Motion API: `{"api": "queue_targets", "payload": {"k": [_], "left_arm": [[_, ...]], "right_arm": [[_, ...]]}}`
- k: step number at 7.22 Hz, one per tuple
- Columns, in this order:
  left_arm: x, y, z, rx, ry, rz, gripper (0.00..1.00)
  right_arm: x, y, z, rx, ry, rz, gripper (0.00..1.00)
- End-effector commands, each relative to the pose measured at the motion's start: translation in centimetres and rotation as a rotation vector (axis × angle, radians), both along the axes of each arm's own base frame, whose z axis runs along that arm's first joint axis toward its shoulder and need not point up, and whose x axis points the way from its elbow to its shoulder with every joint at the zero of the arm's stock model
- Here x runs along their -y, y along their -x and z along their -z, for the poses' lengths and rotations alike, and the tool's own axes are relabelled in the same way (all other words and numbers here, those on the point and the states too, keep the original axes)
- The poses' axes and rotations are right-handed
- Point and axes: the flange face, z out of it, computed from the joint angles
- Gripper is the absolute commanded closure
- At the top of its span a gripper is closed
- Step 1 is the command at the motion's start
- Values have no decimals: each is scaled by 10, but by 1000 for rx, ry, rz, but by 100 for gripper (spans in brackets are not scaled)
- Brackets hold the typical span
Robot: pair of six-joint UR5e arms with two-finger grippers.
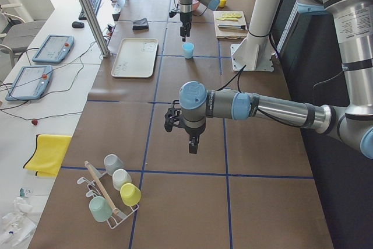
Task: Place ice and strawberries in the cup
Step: 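Retract the right gripper while the left gripper reaches toward the strawberry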
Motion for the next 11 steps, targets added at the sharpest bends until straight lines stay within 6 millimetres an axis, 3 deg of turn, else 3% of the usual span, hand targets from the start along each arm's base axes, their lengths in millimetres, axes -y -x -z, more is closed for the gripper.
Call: {"api": "queue_targets", "payload": {"k": [1,2,3,4,5,6,7,9,10,11], "left_arm": [[4,-2,3,6,29,33,0],[9,-24,8,7,53,25,0],[12,-59,16,6,65,9,0],[20,-97,25,54,67,25,0],[19,-137,28,100,47,23,0],[25,-190,45,123,19,11,0],[29,-238,53,172,-52,1,1],[37,-255,24,173,-120,4,2],[50,-266,-5,135,-151,13,2],[58,-276,-16,105,-173,14,2]], "right_arm": [[11,-156,-76,20,-62,36,1],[6,-215,-139,-38,-117,65,1],[-6,-269,-198,-100,-197,119,1],[-17,-312,-248,-153,-274,189,1],[-22,-345,-281,-186,-327,235,1],[-24,-361,-297,-200,-354,256,1],[-23,-361,-301,-204,-354,261,1],[-22,-361,-309,-207,-346,262,1],[-22,-361,-309,-207,-345,262,1],[-22,-361,-307,-206,-350,262,1]]}}
